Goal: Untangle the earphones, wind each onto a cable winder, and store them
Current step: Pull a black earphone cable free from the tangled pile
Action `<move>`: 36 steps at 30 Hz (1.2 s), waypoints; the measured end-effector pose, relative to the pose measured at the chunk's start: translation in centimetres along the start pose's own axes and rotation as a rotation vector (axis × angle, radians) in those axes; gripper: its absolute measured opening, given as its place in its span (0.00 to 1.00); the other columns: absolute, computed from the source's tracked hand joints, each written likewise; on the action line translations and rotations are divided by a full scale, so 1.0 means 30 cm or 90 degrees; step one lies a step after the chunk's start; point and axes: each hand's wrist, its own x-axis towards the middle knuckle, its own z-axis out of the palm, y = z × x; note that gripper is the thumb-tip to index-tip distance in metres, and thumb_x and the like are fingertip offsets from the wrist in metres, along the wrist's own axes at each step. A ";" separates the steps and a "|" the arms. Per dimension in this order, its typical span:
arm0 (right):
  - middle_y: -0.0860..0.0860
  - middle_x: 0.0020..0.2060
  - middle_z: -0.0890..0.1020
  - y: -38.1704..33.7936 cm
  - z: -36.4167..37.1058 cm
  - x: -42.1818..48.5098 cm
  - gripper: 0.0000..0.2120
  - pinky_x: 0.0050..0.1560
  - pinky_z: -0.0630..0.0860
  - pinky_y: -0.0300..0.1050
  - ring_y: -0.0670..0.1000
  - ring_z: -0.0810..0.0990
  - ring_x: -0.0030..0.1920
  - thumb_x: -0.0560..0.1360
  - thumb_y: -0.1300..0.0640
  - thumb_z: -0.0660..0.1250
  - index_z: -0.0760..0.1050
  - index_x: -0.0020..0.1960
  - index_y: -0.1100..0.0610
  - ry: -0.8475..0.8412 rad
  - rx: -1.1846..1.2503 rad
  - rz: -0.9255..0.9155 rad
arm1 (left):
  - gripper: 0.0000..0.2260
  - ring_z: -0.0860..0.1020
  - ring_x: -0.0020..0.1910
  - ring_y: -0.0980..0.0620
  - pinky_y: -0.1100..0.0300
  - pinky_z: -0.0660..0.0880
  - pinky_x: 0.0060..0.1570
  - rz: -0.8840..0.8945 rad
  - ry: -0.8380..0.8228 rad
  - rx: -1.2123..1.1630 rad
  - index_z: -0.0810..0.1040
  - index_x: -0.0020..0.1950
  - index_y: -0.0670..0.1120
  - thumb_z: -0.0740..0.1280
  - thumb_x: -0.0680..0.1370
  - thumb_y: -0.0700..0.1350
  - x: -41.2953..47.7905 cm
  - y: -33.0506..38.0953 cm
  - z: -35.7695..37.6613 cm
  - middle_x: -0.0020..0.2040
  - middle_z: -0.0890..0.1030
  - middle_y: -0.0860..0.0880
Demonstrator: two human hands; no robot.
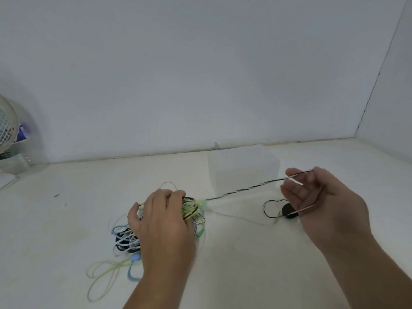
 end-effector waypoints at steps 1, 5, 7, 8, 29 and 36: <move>0.58 0.38 0.84 -0.007 -0.008 0.009 0.18 0.42 0.83 0.47 0.55 0.82 0.33 0.80 0.59 0.58 0.67 0.31 0.58 0.022 -0.006 0.003 | 0.28 0.78 0.53 0.47 0.41 0.60 0.64 -0.001 -0.009 -0.007 0.79 0.57 0.51 0.80 0.59 0.40 0.001 -0.005 0.000 0.51 0.77 0.52; 0.61 0.36 0.84 0.014 -0.041 0.030 0.15 0.43 0.78 0.49 0.57 0.81 0.32 0.73 0.62 0.63 0.72 0.27 0.58 0.206 -0.406 -0.062 | 0.28 0.75 0.46 0.47 0.49 0.60 0.55 0.007 -0.006 -0.034 0.79 0.55 0.51 0.81 0.58 0.39 0.004 -0.010 0.004 0.46 0.74 0.53; 0.60 0.44 0.84 0.029 -0.010 0.004 0.06 0.44 0.71 0.47 0.56 0.78 0.40 0.71 0.62 0.67 0.80 0.38 0.55 0.250 -0.685 -0.141 | 0.26 0.74 0.46 0.48 0.51 0.58 0.53 0.018 0.005 -0.035 0.79 0.53 0.52 0.80 0.57 0.37 0.002 -0.006 0.007 0.45 0.73 0.53; 0.57 0.51 0.81 0.040 0.003 -0.014 0.08 0.47 0.68 0.46 0.56 0.77 0.47 0.71 0.63 0.68 0.80 0.48 0.54 0.255 -0.814 -0.186 | 0.26 0.73 0.45 0.48 0.52 0.57 0.52 0.026 0.014 -0.037 0.80 0.52 0.51 0.80 0.57 0.36 0.000 -0.002 0.010 0.44 0.73 0.53; 0.46 0.26 0.77 0.194 0.060 -0.054 0.10 0.32 0.68 0.39 0.48 0.69 0.29 0.78 0.61 0.67 0.81 0.41 0.50 -0.224 -0.741 -0.168 | 0.27 0.70 0.54 0.52 0.51 0.59 0.57 0.128 -0.071 -0.123 0.77 0.58 0.55 0.71 0.63 0.65 -0.021 0.021 0.010 0.50 0.69 0.54; 0.45 0.25 0.76 0.116 0.043 -0.029 0.12 0.41 0.74 0.41 0.46 0.70 0.28 0.79 0.66 0.63 0.81 0.42 0.55 -0.005 -0.428 -0.188 | 0.11 0.69 0.47 0.53 0.57 0.55 0.54 0.004 0.082 -0.184 0.82 0.49 0.54 0.60 0.77 0.51 0.011 0.004 -0.019 0.45 0.70 0.54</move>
